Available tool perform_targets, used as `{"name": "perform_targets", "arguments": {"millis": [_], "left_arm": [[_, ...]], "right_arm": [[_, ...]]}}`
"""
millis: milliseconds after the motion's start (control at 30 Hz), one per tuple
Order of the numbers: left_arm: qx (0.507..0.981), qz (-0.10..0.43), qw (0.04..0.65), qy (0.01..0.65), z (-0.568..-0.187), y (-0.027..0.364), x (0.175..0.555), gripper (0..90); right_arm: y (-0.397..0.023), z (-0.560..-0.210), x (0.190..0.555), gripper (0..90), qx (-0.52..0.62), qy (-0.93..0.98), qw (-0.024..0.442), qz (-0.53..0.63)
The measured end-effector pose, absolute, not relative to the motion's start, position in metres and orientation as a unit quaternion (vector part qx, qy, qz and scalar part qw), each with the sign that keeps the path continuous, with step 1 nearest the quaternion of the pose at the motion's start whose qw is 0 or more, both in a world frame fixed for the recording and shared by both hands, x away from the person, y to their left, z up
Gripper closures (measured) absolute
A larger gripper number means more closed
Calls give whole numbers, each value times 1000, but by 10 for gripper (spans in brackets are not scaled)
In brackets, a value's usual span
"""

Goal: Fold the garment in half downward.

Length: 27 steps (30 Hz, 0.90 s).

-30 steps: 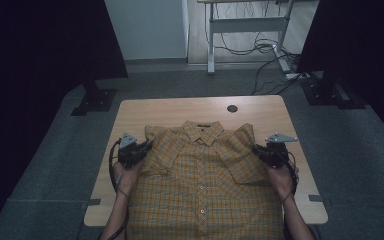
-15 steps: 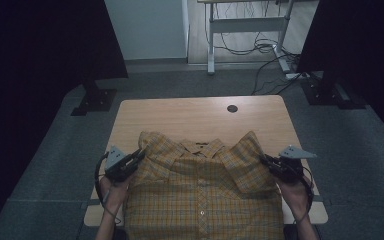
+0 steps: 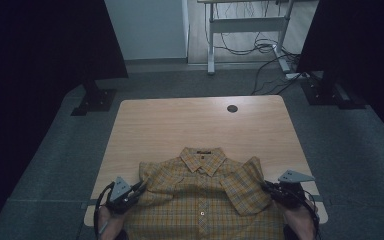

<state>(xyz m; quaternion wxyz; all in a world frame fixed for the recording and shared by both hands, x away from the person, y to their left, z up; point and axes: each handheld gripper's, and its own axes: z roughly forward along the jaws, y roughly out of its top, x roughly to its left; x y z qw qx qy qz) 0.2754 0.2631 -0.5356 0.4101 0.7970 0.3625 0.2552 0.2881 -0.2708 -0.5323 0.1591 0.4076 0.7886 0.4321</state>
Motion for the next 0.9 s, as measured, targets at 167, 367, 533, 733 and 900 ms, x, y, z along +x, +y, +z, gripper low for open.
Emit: {"name": "perform_targets", "arguments": {"millis": [167,367,533,733,900], "left_arm": [[823,232,366,368,-553,256,278,772],[824,234,362,368,-555,254,292,769],[820,225,363,382,-553,256,314,768],[818,235,349,394,-550,253,343,768],[811,237,346,408,-549,250,367,770]], "right_arm": [[-264,-549,284,813,405,816,145,385],[-252,-554,292,813,402,834,159,343],[-249,-553,307,810,408,831,168,340],[-247,-553,332,809,417,826,169,340],[-243,-551,351,809,426,822,178,334]]}}
